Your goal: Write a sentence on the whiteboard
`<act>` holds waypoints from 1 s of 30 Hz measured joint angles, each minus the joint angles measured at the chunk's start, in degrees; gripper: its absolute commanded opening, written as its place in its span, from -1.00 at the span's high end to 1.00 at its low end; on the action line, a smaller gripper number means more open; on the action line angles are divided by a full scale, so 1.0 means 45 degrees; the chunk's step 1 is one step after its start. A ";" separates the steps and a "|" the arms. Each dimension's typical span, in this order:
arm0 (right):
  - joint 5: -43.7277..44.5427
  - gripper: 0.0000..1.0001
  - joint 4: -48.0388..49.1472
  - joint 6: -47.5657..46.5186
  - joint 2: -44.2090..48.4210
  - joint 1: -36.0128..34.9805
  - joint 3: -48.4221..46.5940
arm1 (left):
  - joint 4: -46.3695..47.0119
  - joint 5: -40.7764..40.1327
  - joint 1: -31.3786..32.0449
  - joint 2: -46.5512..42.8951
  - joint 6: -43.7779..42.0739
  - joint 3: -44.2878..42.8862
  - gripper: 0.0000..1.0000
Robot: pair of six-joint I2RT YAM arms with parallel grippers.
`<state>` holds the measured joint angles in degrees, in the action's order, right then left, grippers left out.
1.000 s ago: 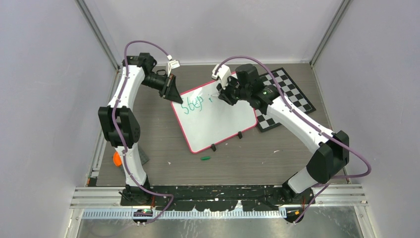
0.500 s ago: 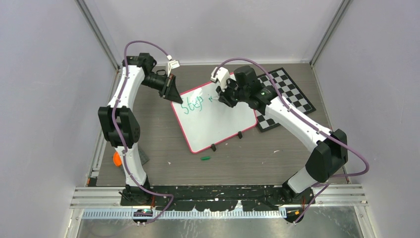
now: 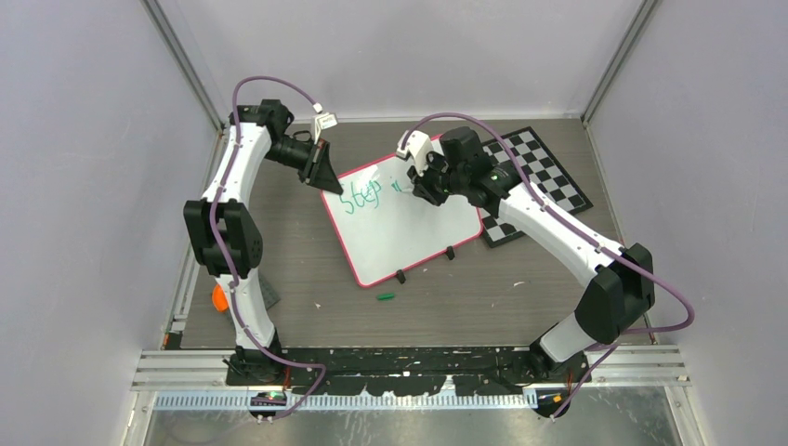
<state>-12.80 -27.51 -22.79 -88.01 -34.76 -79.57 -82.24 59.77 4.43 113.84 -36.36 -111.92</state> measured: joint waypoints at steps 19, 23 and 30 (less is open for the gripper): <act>0.0063 0.99 0.0685 0.0155 -0.0039 0.0044 -0.0214 | 0.0019 0.0000 0.0000 0.0000 0.0010 0.0000 0.98; 0.0063 0.99 0.0733 0.0155 -0.0170 0.0112 -0.0471 | 0.0019 -0.0005 0.0000 0.0000 0.0015 0.0000 0.98; 0.0058 0.99 0.0763 0.0151 -0.0253 0.0199 -0.0593 | 0.0029 -0.0010 0.0000 0.0000 0.0024 0.0000 0.98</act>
<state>-12.53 -24.08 -22.11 -89.14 -33.87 -82.24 -82.11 59.72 4.43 113.84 -36.25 -111.92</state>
